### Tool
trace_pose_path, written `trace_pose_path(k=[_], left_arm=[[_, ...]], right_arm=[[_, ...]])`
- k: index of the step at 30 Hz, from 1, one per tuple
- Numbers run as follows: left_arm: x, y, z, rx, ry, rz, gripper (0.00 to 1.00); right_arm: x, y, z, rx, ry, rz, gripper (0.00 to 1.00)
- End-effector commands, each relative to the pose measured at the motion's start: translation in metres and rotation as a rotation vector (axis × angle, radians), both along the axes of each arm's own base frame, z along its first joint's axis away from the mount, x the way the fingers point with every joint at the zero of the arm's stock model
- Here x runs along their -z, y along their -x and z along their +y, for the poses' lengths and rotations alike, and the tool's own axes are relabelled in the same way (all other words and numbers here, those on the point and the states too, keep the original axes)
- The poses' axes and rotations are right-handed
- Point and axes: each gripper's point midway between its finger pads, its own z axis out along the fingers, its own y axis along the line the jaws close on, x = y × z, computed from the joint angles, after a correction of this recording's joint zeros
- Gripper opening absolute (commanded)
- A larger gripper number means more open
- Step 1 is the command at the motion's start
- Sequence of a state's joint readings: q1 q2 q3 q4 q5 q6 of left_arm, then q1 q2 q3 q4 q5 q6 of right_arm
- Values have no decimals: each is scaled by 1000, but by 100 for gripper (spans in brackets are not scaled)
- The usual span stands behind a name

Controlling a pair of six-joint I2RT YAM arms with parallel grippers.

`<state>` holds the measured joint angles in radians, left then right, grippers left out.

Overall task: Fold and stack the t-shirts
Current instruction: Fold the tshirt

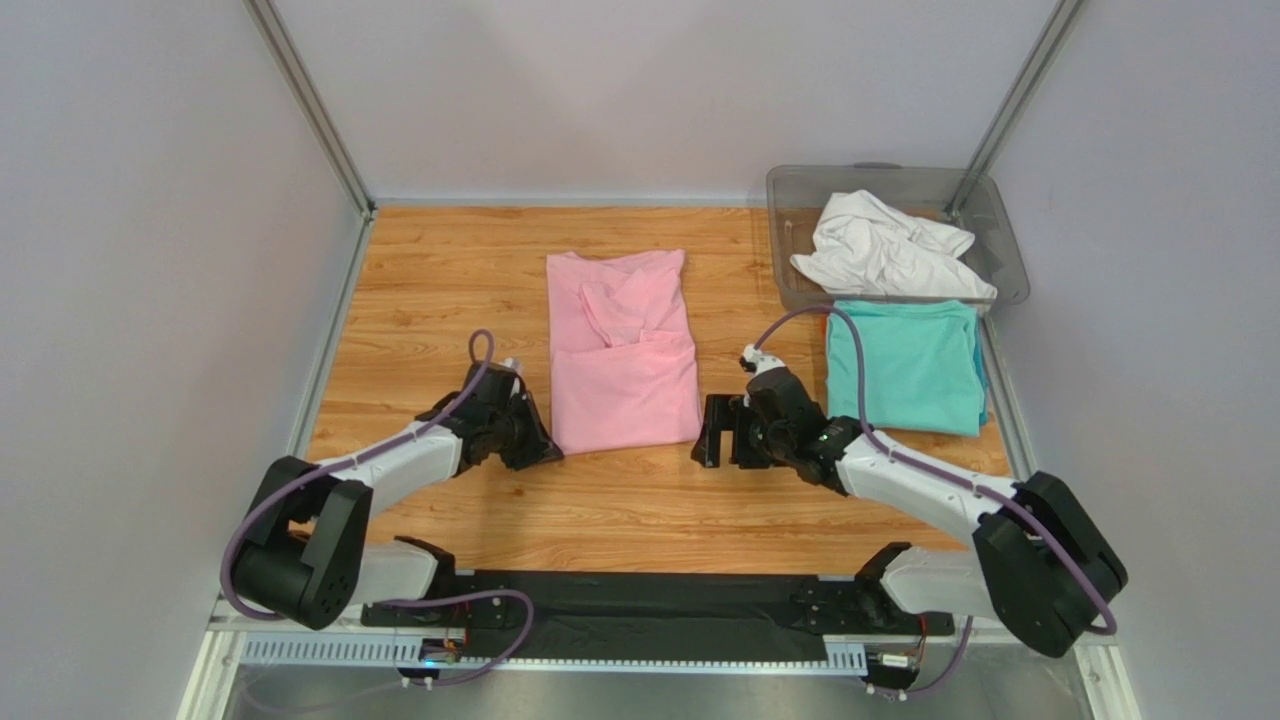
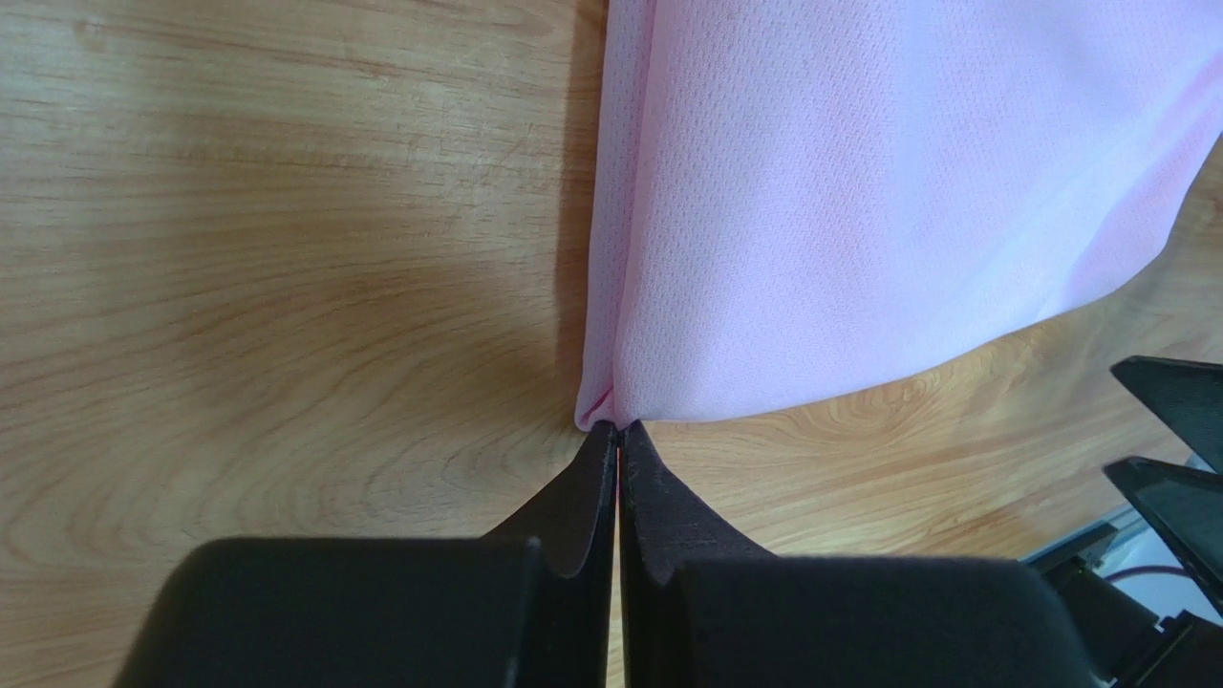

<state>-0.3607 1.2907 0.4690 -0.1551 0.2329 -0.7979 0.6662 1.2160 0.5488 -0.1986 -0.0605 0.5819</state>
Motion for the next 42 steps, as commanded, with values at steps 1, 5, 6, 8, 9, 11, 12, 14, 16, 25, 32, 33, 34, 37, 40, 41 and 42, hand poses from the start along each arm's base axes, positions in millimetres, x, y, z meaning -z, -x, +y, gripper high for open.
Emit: trace_pose_path(k=[1, 5, 6, 8, 9, 11, 12, 14, 16, 25, 32, 33, 34, 37, 40, 41, 42], left_arm=[[8, 1, 4, 13, -36, 0, 0], [9, 2, 5, 16, -38, -9, 0], [9, 3, 5, 20, -36, -17, 0], [7, 3, 4, 23, -25, -32, 0], [7, 4, 4, 23, -24, -34, 0], [6, 4, 6, 24, -28, -41, 0], [7, 5, 6, 25, -30, -39, 0], [7, 5, 6, 25, -30, -39, 0], [5, 6, 4, 29, -14, -42, 0], [-1, 23, 8, 41, -6, -92, 0], [-31, 67, 7, 96, -46, -183, 0], [-31, 76, 10, 102, -45, -172, 0], [-45, 78, 7, 101, 4, -217, 0], [-73, 92, 3, 140, 93, -298, 0], [-105, 101, 2, 161, 173, -389, 0], [-118, 102, 2, 165, 198, -420, 0], [-124, 105, 2, 171, 213, -433, 0]], right_arm=[[-9, -22, 15, 2, -24, -43, 89], [-5, -38, 27, 6, -23, -45, 84], [3, -40, 26, 12, 0, -30, 83], [1, -50, 30, 20, 8, -43, 82], [10, -51, 30, 21, 28, -25, 81], [12, -55, 35, 38, 17, -10, 79], [19, -55, 36, 40, 20, 9, 73], [21, -52, 43, 19, -3, 41, 57], [23, -47, 48, 2, -23, 69, 36], [6, -33, 37, 0, -40, 41, 0], [-21, 35, 31, -112, -118, 142, 0], [-27, 43, 31, -128, -134, 151, 0], [-34, 56, 34, -167, -160, 167, 0], [-58, 85, 32, -231, -235, 210, 0], [-83, 107, 30, -298, -290, 248, 0], [-90, 114, 27, -311, -296, 255, 0], [-101, 115, 28, -328, -315, 243, 0]])
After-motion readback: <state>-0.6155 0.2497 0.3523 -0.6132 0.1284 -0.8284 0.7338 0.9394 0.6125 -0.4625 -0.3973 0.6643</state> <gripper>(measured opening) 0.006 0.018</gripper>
